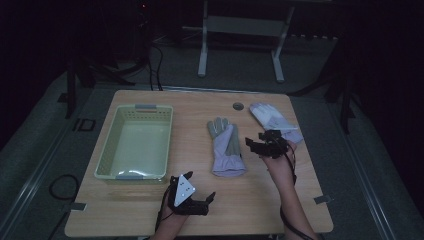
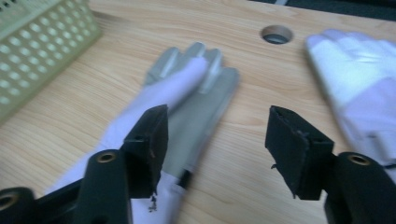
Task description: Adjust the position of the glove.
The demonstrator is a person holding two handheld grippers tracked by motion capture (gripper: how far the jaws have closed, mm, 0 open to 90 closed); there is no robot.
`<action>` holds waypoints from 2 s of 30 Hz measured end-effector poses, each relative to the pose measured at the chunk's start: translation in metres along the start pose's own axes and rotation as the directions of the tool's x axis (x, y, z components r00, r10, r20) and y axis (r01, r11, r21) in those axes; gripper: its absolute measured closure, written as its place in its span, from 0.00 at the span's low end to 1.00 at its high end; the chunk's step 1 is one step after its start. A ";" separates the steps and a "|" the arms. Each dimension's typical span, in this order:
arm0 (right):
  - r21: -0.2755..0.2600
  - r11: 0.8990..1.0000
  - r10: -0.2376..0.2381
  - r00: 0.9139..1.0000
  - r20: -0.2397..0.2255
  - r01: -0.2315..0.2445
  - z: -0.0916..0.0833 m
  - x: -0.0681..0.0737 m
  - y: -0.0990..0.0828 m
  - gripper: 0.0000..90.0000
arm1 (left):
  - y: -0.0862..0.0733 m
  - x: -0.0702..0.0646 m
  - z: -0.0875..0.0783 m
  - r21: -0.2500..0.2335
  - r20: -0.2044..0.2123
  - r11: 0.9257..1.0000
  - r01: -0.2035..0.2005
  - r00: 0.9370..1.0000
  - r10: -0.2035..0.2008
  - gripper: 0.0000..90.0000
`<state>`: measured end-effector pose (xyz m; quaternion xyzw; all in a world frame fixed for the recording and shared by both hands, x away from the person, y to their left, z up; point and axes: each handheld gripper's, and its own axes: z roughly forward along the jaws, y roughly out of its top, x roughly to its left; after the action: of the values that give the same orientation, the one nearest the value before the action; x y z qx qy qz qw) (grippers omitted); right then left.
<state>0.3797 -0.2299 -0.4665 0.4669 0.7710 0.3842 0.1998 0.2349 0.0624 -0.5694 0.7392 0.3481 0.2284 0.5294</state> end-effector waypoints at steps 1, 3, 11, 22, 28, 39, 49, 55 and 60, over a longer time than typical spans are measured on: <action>0.003 1.000 -0.008 1.000 0.000 0.008 -0.001 -0.005 0.000 0.44 | 0.000 0.000 0.000 0.000 0.000 1.000 -0.001 1.000 0.001 0.00; 0.006 1.000 -0.022 1.000 -0.004 0.022 -0.003 -0.018 0.000 0.46 | 0.000 0.000 0.000 -0.001 0.000 1.000 0.000 1.000 0.000 0.00; -0.007 1.000 0.007 0.999 0.038 -0.007 -0.016 -0.069 -0.001 0.57 | 0.000 0.000 0.000 0.001 -0.003 1.000 -0.003 1.000 0.003 0.00; 0.010 0.999 0.049 0.993 0.106 -0.050 0.004 -0.132 0.012 0.57 | 0.000 0.000 0.000 0.001 -0.004 1.000 0.001 1.000 -0.001 0.00; 0.060 0.997 0.042 0.993 0.108 -0.049 0.026 -0.147 0.014 0.56 | 0.000 0.000 0.000 0.001 -0.007 1.000 0.000 1.000 0.000 0.00; 0.125 0.991 0.036 0.991 0.125 -0.052 0.067 -0.160 0.020 0.58 | 0.000 0.000 0.000 0.001 -0.012 1.000 0.006 1.000 -0.006 0.00; 0.285 0.954 0.059 0.989 0.133 -0.095 0.103 -0.162 0.014 0.43 | 0.000 0.000 -0.001 -0.001 -0.011 1.000 0.005 1.000 -0.005 0.00; 0.281 0.954 0.079 0.991 0.105 -0.106 0.101 -0.163 0.015 0.57 | 0.000 0.000 -0.001 0.000 -0.008 1.000 0.009 1.000 -0.009 0.00; 0.256 0.957 0.111 0.988 0.112 -0.136 0.099 -0.161 0.014 0.79 | 0.000 0.001 -0.001 0.000 -0.007 1.000 0.010 1.000 -0.010 0.00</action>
<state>0.5312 -0.3267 -0.5258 0.5545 0.7739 0.2673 0.1486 0.2348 0.0633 -0.5695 0.7366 0.3536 0.2283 0.5294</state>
